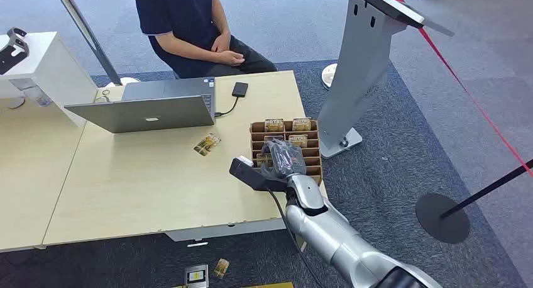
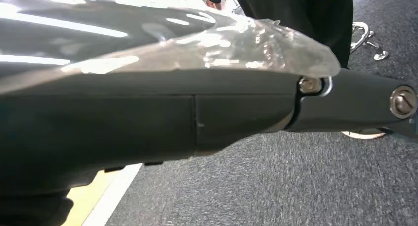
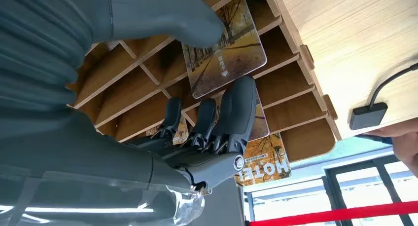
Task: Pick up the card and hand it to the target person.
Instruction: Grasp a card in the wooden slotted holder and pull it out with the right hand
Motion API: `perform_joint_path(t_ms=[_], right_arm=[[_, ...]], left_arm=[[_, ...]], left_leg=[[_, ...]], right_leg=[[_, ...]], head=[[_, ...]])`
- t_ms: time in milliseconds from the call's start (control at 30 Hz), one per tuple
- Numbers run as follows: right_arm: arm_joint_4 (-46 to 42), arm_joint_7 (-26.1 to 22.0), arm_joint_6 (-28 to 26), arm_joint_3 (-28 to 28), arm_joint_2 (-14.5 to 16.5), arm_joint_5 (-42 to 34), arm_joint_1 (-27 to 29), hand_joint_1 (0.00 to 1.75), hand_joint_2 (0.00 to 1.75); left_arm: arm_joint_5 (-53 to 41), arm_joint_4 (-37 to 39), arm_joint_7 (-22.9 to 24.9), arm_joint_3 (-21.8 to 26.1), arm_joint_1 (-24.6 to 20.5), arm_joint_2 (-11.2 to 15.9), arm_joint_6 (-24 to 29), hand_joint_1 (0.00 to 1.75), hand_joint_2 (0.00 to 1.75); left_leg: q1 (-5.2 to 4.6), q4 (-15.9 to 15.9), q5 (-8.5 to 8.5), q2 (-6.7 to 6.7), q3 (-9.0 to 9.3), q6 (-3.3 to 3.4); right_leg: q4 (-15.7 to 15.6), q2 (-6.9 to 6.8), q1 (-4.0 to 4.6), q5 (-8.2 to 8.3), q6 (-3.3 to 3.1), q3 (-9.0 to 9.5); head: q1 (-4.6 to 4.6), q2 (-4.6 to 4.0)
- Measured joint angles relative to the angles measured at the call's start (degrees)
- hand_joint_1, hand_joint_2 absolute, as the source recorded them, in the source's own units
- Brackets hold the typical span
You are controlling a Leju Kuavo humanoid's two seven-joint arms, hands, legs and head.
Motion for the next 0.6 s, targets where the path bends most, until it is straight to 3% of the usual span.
perform_joint_path(t_ms=[600], right_arm=[[1.8, 1.5, -2.3, 0.5, 0.2, 2.7, -0.4, 0.83, 1.75]], left_arm=[[1.1, 0.0, 0.0, 0.0, 0.0, 0.0, 0.3, 0.00, 0.00]], left_leg=[[0.00, 0.0, 0.00, 0.00, 0.00, 0.00]], right_leg=[[0.0, 0.00, 0.00, 0.00, 0.00, 0.00]], head=[[0.00, 0.00]])
